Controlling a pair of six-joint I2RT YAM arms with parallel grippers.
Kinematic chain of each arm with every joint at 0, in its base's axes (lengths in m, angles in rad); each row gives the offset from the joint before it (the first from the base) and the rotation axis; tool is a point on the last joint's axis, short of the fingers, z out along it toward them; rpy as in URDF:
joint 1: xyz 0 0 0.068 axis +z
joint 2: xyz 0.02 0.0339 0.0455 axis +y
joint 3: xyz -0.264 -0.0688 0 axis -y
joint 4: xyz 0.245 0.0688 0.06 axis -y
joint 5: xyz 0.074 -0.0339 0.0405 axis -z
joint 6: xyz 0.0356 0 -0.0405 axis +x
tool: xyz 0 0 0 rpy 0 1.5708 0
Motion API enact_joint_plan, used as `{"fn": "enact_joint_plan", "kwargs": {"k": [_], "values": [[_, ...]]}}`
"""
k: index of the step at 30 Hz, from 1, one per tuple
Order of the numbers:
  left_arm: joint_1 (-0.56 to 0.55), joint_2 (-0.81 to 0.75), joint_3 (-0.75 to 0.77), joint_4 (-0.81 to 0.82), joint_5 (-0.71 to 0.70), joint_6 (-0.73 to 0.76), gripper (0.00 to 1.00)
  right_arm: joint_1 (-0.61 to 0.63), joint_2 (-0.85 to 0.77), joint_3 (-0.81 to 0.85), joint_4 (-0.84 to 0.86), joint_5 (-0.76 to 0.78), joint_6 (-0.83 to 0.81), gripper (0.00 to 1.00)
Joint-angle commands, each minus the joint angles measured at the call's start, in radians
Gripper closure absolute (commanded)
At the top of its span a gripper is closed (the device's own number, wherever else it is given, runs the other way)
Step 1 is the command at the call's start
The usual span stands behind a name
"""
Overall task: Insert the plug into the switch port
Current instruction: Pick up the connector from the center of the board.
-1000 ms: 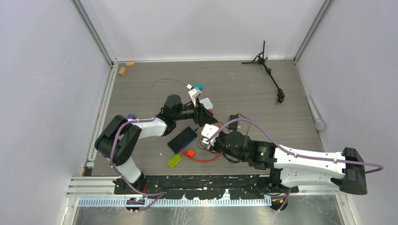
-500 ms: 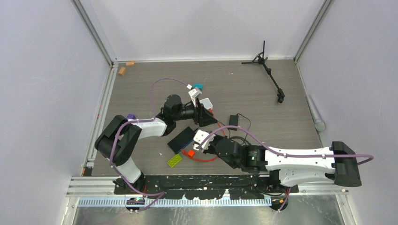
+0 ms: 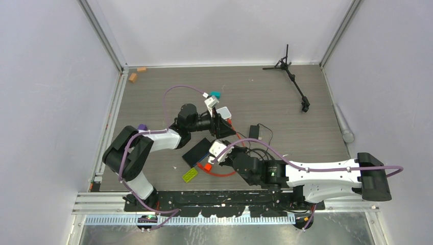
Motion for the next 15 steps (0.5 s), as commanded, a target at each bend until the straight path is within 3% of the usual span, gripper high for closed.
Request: {"fn": "enact_joint_plan", "kwargs": {"k": [1,10,15], "values": [[0.008,-0.053,-0.014,0.061,-0.009,0.016,0.37,0.008,-0.018,0.024,0.046,0.052,0.001,1.0],[0.035,-0.082,-0.061,0.167,-0.009,-0.055,0.37,-0.033,-0.273,-0.031,-0.048,-0.156,0.165,1.0],[0.036,-0.064,-0.061,0.221,0.024,-0.084,0.37,-0.173,-0.36,-0.053,-0.138,-0.388,0.282,0.99]]}}
